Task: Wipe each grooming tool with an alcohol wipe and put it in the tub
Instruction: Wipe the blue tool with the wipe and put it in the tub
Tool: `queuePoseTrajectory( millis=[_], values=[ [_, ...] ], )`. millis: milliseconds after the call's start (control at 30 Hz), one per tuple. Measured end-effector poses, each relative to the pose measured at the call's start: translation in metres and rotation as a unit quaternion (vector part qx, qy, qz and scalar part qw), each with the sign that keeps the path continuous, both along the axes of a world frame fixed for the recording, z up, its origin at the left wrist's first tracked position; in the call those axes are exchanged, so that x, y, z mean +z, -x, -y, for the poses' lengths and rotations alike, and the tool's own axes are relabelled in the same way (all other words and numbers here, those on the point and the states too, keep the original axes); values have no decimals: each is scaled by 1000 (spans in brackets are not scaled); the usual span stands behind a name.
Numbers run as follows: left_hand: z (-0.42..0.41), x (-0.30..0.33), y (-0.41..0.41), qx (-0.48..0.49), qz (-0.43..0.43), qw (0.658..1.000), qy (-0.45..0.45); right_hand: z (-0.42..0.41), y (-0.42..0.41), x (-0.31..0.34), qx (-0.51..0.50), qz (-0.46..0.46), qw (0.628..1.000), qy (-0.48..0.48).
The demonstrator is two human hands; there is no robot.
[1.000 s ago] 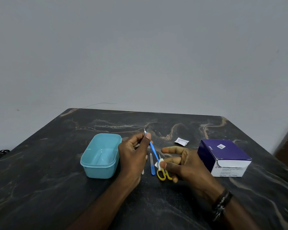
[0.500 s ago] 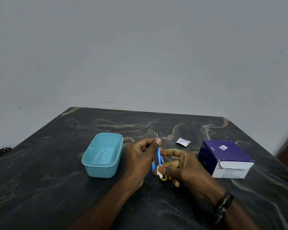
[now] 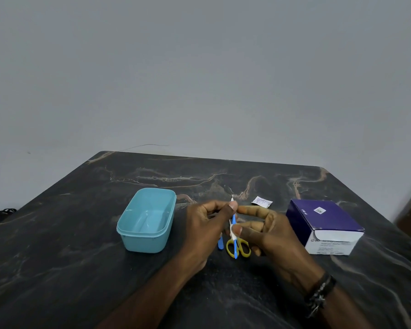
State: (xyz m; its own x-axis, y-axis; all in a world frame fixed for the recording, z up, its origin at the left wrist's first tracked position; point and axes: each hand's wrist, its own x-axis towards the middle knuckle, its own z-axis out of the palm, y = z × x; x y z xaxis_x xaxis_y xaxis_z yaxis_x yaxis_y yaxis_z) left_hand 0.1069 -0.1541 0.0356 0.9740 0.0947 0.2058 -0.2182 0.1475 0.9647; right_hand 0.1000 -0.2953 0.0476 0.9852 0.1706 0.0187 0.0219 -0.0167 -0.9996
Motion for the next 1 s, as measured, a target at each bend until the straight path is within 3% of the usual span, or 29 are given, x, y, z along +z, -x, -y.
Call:
queuePoseTrajectory(
  millis=[167,333,467,600,667,833,900,1000],
  values=[
    [-5,1,-2,102,1,995,-9,-2,8,-2,110,-30,990,81],
    [-11,16,-1,127,30,990,46,-1,7,-2,101,-27,990,96],
    [-34,49,6,172,96,980,-32,5,2,5,51,-16,997,60],
    [-73,87,7,194,107,956,-192,8,-3,7,16,-4,999,36],
    [-94,96,4,208,84,924,-310,8,-2,7,6,1,1000,25],
    [-117,91,-20,235,-45,785,-572,9,-1,5,-7,1,1000,20],
    [-114,84,-30,244,-82,726,-637,9,0,5,-8,-1,1000,21],
    [-104,78,-35,219,-174,677,-681,10,1,6,-4,0,1000,21]
  ],
)
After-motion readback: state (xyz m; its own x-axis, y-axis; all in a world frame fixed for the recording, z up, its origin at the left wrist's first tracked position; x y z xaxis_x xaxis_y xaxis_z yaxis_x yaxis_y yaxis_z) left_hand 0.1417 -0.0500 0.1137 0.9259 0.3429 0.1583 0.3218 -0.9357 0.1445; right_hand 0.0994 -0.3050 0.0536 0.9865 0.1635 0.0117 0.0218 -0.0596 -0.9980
